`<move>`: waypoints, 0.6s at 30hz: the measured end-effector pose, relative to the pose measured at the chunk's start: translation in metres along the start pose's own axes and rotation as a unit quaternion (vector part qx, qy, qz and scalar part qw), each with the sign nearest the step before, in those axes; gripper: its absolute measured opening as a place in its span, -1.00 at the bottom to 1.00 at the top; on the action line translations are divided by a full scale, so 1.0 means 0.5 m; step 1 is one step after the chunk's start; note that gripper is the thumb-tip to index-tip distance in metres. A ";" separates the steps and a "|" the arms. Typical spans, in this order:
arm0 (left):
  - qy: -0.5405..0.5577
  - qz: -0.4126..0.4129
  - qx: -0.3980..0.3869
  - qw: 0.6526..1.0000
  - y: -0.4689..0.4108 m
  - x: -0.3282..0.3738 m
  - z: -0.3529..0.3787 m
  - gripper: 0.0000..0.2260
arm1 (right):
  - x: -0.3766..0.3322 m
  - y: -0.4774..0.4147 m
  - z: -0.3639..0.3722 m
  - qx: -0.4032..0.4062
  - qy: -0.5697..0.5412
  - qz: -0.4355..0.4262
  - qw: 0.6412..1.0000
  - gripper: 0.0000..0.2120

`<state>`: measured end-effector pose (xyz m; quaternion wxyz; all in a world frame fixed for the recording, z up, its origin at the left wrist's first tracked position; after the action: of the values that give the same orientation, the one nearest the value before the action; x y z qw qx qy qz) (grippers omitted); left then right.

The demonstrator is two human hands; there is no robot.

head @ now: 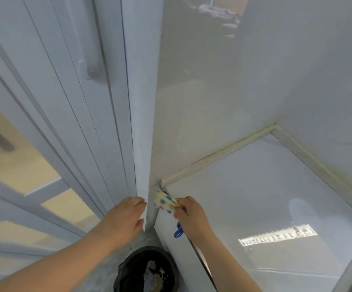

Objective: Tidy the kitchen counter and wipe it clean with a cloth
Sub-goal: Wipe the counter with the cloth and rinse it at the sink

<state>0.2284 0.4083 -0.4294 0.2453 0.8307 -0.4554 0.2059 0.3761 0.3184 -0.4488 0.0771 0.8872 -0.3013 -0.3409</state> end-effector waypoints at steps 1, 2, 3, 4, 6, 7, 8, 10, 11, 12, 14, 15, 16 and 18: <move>-0.004 -0.002 0.000 1.000 -0.001 -0.002 -0.004 -0.56 | 0.004 0.010 -0.014 0.009 -0.024 0.010 1.000 -0.79; -0.007 -0.006 0.001 1.000 0.001 0.000 -0.009 -0.57 | 0.009 0.020 -0.030 0.015 -0.057 0.023 0.998 -0.80; -0.008 -0.004 0.002 1.000 -0.002 0.003 -0.012 -0.56 | 0.017 0.027 -0.049 0.023 -0.096 0.042 0.994 -0.80; -0.003 -0.002 0.005 1.000 -0.007 0.009 -0.015 -0.56 | 0.026 0.032 -0.073 0.036 -0.131 0.059 0.989 -0.79; 0.006 0.005 0.011 1.000 -0.020 0.026 -0.016 -0.57 | 0.048 0.035 -0.121 0.065 -0.164 0.079 0.981 -0.75; 0.012 0.012 0.015 1.000 -0.031 0.038 -0.015 -0.57 | 0.061 0.032 -0.146 0.077 -0.170 0.085 0.979 -0.74; 0.017 0.017 0.016 1.000 -0.040 0.047 -0.014 -0.59 | 0.073 0.029 -0.168 0.087 -0.169 0.090 0.978 -0.74; 0.024 0.031 0.025 0.999 -0.068 0.072 -0.008 -0.63 | 0.103 0.020 -0.212 0.098 -0.153 0.095 0.979 -0.73; 0.025 0.042 0.026 0.998 -0.084 0.086 -0.003 -0.65 | 0.120 0.015 -0.232 0.101 -0.148 0.096 0.979 -0.73; 0.025 0.052 0.023 0.998 -0.104 0.104 0.004 -0.66 | 0.139 0.009 -0.253 0.106 -0.145 0.096 0.979 -0.73; 0.016 0.071 0.023 0.997 -0.146 0.148 0.011 -0.63 | 0.180 -0.004 -0.295 0.120 -0.143 0.101 0.977 -0.73; 0.013 0.073 0.020 0.997 -0.166 0.165 0.015 -0.61 | 0.201 -0.013 -0.314 0.130 -0.138 0.104 0.976 -0.72; 0.010 0.072 0.013 0.997 -0.185 0.182 0.020 -0.59 | 0.222 -0.021 -0.334 0.140 -0.130 0.109 0.976 -0.72; -0.002 0.073 0.002 0.997 -0.235 0.218 0.032 -0.56 | 0.278 -0.044 -0.384 0.163 -0.111 0.125 0.972 -0.73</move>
<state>0.3859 0.3820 -0.4061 0.2269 0.7963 -0.5147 0.2228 0.5934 0.2414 -0.3890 -0.0601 0.7995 -0.4680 -0.3716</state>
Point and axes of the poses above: each hand's wrist, its own y-axis away from the middle knuckle, its own z-axis out of the palm, x = y × z, the point moved 7 cm from there along -y, towards the middle knuckle, and after that the axes turned 13 degrees about y, right-handed, at the moved point
